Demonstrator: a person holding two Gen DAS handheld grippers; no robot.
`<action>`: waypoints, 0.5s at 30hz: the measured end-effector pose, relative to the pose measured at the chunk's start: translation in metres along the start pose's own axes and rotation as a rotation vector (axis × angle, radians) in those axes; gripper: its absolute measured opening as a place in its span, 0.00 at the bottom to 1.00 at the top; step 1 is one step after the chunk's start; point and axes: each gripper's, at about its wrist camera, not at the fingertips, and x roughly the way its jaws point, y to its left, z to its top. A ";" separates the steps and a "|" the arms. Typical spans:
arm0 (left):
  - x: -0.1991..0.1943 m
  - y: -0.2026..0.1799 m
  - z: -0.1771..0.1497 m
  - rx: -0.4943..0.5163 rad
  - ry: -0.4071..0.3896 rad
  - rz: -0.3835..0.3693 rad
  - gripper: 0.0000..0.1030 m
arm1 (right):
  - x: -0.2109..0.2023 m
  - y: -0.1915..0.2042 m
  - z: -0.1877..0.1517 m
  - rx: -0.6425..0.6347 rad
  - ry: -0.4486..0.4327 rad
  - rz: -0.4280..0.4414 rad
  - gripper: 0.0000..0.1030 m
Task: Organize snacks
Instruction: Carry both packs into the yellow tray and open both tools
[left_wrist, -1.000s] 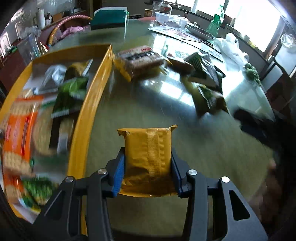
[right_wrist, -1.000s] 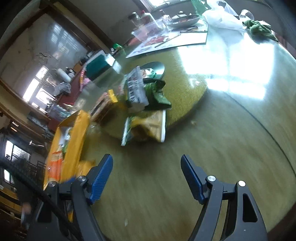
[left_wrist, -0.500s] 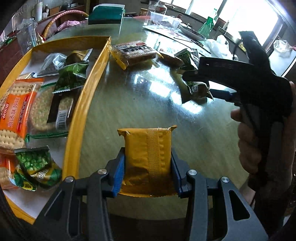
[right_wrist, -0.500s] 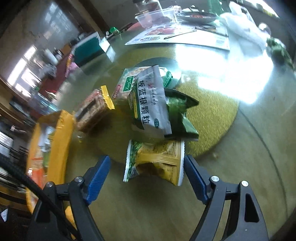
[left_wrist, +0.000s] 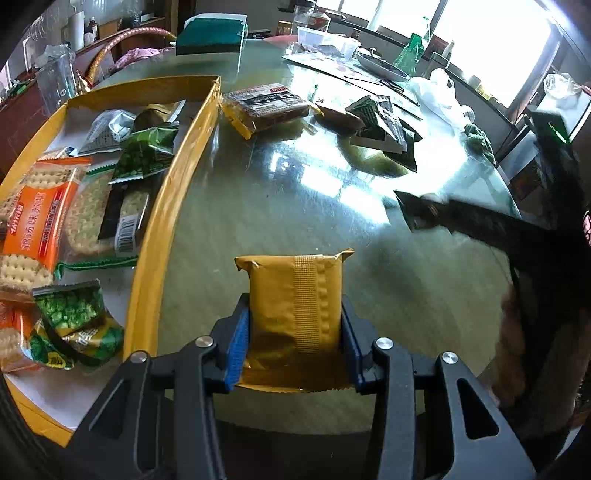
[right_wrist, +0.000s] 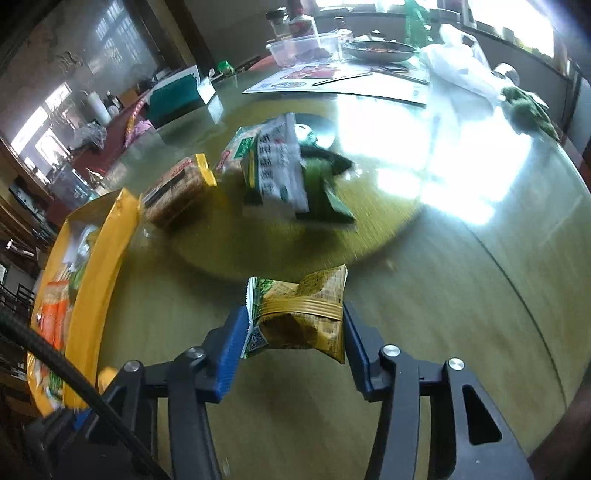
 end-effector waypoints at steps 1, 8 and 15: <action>0.000 -0.001 0.000 0.005 -0.002 0.005 0.44 | -0.004 -0.001 -0.007 0.002 -0.004 0.003 0.45; -0.002 -0.002 -0.005 -0.003 -0.005 -0.017 0.44 | -0.029 0.003 -0.055 0.004 -0.045 0.059 0.38; -0.013 -0.004 -0.012 -0.003 -0.040 -0.021 0.44 | -0.037 0.003 -0.070 0.019 -0.064 0.096 0.36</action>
